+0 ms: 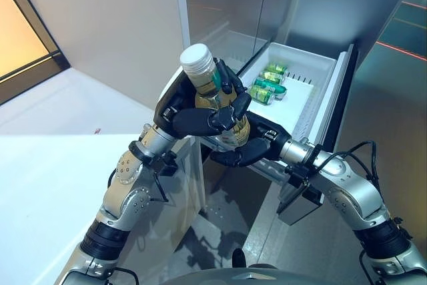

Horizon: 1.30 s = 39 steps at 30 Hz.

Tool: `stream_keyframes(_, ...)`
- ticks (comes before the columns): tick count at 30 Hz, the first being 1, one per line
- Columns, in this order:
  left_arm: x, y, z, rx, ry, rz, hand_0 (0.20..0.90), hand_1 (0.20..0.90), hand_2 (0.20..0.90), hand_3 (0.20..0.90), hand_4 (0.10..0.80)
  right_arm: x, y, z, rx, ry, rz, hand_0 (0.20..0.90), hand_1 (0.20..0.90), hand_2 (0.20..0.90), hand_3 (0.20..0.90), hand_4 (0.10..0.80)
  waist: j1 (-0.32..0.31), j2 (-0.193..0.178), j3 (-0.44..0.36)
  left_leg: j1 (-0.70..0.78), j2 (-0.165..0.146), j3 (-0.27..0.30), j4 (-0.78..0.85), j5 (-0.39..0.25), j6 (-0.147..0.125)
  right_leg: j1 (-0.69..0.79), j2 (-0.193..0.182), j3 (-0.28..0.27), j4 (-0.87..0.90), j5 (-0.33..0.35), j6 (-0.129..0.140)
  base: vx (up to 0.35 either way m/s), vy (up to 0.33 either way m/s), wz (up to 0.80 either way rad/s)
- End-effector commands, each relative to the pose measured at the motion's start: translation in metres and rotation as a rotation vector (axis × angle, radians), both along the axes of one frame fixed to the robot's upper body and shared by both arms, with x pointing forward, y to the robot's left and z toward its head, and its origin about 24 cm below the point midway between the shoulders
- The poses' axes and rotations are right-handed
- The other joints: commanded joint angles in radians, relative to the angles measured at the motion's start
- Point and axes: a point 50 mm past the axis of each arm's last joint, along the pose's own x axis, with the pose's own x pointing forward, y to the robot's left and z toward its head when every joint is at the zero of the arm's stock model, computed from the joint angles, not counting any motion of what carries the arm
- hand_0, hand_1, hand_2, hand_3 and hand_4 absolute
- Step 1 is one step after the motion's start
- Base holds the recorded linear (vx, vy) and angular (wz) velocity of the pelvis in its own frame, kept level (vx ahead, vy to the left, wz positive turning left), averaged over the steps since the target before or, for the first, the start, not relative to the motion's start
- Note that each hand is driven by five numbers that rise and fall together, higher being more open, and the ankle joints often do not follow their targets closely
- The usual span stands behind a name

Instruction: Put drinks into fridge and close the fridge

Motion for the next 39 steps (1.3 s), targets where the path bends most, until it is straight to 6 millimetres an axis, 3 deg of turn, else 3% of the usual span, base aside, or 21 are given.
stream_keyframes(1,0.0,-0.004,0.047,0.015,-0.268,0.032,0.3,0.3,0.3,0.2,0.1,0.003,0.01,0.063,0.139,-0.256,0.095,0.9,0.9,0.9,0.9,0.8,0.005,-0.026,-0.091,-0.055,-0.041,0.007,0.001,-0.015,0.031,0.07,-0.021,-0.014,0.018,-0.07,0.069,0.0,0.0,0.0)
stream_keyframes(11,0.006,0.002,0.042,0.076,-0.26,0.109,0.3,0.3,0.3,0.2,0.1,0.003,0.005,0.055,0.098,-0.208,0.11,0.9,0.9,0.9,0.9,0.8,0.002,-0.031,-0.091,-0.06,-0.037,0.015,0.001,-0.013,0.026,0.068,-0.021,-0.019,0.008,-0.062,0.072,0.0,0.0,0.0)
stream_keyframes(18,0.009,0.0,0.036,0.025,-0.198,0.054,0.3,0.3,0.3,0.2,0.1,0.004,0.007,0.054,0.115,-0.182,0.115,0.9,0.9,0.9,0.9,0.8,0.002,-0.031,-0.085,-0.053,-0.034,0.024,0.001,-0.019,0.025,0.074,-0.021,-0.029,0.007,-0.068,0.074,0.015,-0.002,0.0)
stream_keyframes(29,0.003,-0.029,0.022,-0.174,-0.038,-0.235,0.3,0.3,0.3,0.2,0.1,0.004,0.02,0.049,0.191,-0.133,0.113,0.9,0.9,0.9,0.9,0.8,-0.006,-0.03,-0.078,-0.052,-0.029,0.033,0.001,-0.02,0.024,0.076,-0.019,-0.027,0.006,-0.07,0.071,0.0,0.0,0.0)
stream_keyframes(38,-0.001,-0.039,0.019,-0.138,-0.065,-0.24,0.3,0.3,0.3,0.2,0.1,0.007,0.026,0.051,0.221,-0.111,0.093,0.9,0.9,0.9,0.9,0.8,-0.006,-0.026,-0.075,-0.049,-0.028,0.034,0.001,-0.021,0.025,0.08,-0.017,-0.028,0.005,-0.072,0.068,0.0,0.0,0.0)
stream_keyframes(39,-0.002,-0.039,0.02,-0.123,-0.081,-0.226,0.3,0.3,0.3,0.2,0.1,0.006,0.025,0.049,0.213,-0.101,0.097,0.759,0.759,0.759,0.735,0.635,-0.006,-0.026,-0.077,-0.049,-0.028,0.035,0.001,-0.021,0.024,0.08,-0.016,-0.028,0.004,-0.073,0.068,0.0,0.0,0.0)
